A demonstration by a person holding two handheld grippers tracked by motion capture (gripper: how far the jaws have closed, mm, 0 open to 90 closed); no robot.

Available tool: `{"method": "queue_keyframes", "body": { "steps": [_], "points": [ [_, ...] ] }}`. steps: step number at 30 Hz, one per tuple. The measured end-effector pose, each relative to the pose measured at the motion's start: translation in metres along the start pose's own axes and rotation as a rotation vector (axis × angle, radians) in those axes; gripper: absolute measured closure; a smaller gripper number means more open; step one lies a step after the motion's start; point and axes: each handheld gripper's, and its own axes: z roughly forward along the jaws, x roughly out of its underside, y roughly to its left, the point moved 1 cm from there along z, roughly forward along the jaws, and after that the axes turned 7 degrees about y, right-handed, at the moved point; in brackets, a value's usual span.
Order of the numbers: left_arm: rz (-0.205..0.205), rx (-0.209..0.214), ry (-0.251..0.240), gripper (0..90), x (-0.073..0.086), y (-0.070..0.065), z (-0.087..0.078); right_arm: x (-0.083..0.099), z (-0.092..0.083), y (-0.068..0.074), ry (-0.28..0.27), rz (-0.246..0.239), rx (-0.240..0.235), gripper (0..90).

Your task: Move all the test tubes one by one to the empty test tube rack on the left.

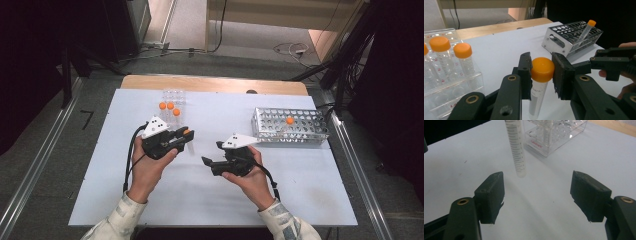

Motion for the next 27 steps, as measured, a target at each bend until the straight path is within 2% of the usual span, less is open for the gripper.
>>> {"method": "queue_keyframes", "body": {
  "steps": [13, 19, 27],
  "points": [
    [-0.016, -0.009, -0.008, 69.9, -0.006, 0.008, -0.005, 0.0, -0.003, -0.001, -0.006, 0.011, 0.0, 26.4],
    [-0.008, -0.033, -0.011, 69.9, -0.016, 0.014, -0.007, 0.0, -0.004, -0.003, -0.008, 0.014, 0.004, 26.4],
    [-0.018, -0.073, -0.021, 69.9, -0.029, 0.025, -0.007, 0.001, -0.006, -0.006, -0.013, 0.022, 0.005, 26.4]
  ]
}}
